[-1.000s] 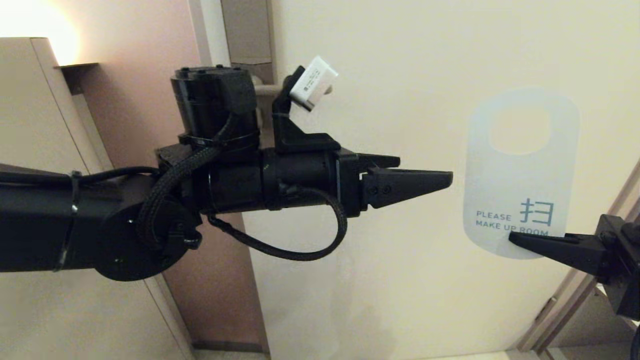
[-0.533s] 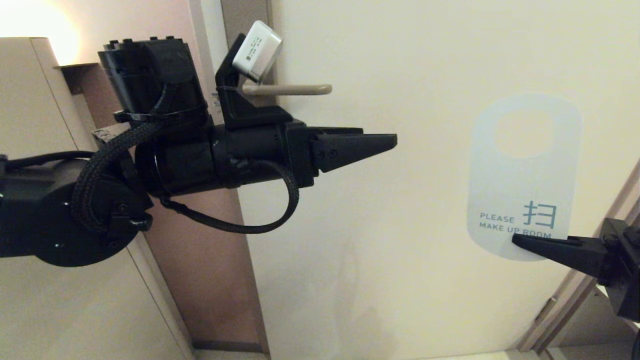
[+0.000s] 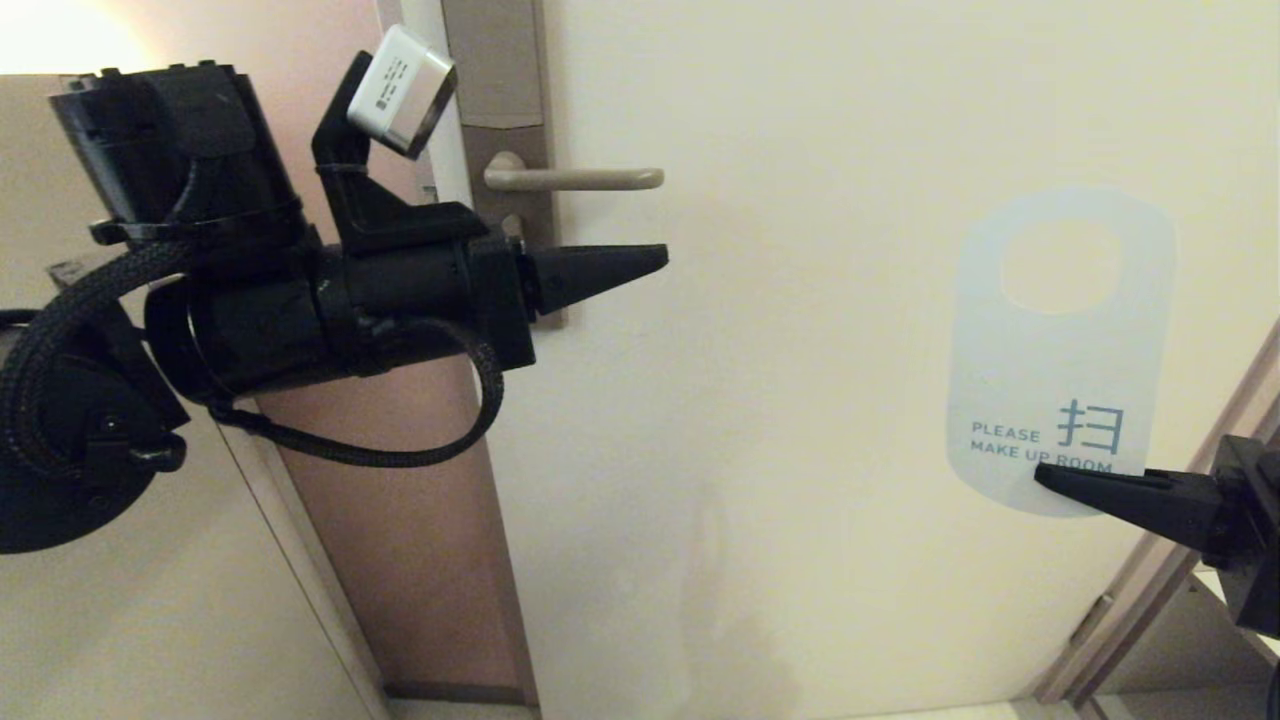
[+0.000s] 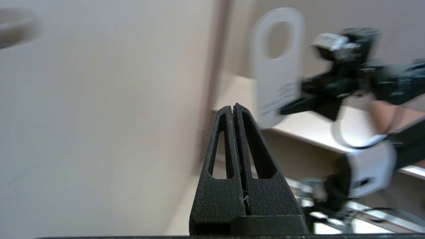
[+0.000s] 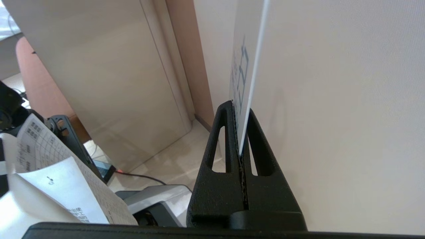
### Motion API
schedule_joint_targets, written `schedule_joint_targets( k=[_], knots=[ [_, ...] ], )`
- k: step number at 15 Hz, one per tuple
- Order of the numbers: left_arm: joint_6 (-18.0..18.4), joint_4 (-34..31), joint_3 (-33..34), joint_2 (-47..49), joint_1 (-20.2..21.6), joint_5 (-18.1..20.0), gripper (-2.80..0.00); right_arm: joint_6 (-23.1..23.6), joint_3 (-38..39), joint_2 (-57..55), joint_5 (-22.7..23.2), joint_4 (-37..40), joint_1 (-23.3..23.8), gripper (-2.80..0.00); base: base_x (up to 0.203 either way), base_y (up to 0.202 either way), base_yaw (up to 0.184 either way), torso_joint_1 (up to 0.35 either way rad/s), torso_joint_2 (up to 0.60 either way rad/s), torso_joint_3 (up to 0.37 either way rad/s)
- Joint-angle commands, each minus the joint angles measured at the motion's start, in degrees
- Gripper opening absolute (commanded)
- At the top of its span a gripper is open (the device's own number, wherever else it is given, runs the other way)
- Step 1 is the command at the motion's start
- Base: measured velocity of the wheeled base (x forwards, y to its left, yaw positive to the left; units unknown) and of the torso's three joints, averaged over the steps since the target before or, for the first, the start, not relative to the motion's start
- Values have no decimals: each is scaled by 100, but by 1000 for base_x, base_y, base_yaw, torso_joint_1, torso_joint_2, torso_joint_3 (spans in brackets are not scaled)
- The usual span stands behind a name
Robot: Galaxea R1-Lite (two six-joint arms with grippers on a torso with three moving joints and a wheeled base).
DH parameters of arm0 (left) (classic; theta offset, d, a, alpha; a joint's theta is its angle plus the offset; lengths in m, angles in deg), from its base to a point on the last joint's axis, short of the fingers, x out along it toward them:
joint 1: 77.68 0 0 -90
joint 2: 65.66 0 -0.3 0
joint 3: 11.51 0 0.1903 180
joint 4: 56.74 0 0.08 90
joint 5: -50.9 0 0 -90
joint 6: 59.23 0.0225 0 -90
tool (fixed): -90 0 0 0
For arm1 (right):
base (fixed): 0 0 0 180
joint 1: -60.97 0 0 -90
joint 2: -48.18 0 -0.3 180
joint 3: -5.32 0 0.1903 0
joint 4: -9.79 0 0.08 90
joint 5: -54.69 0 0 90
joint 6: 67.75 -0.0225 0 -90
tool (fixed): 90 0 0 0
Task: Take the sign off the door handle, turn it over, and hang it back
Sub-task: Hang the sign back with the other side facing out
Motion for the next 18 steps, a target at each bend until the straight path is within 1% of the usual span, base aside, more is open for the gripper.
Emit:
schedule_joint_targets(
  k=[1,5,7,8,10,11,12,13,16,18],
  knots=[
    [80,23,304,-347,159,-65,-280,8,45,17,28,-12,45,-280,0,0,0,0,0,0],
    [135,22,1110,-1061,270,-232,-280,24,178,80,28,-12,114,-280,0,0,0,0,0,0],
    [184,25,1332,-1272,276,-785,-280,44,135,53,28,-12,203,-280,0,0,0,0,0,0],
    [281,28,1440,-1360,277,-1120,-280,51,134,45,28,-12,249,-280,0,0,0,0,0,0],
    [659,38,1767,-1563,271,-1759,-280,50,171,102,-15,-12,317,-280,0,0,0,0,0,0],
    [829,39,1979,-1708,275,-1987,-280,50,178,148,-42,-12,333,-280,0,0,0,0,0,0],
    [902,40,2190,-1905,311,-2142,-280,51,178,173,-42,-12,376,-280,0,0,0,0,0,0],
    [934,36,2397,-2083,459,-2204,-280,46,169,200,-42,-12,421,-280,0,0,0,0,0,0],
    [955,33,2933,-2536,1264,-2242,-280,48,160,269,-42,-12,529,-280,0,0,0,0,0,0],
    [961,39,3298,-2805,1629,-2244,-280,52,194,335,-42,-12,538,-280,0,0,0,0,0,0]
  ],
)
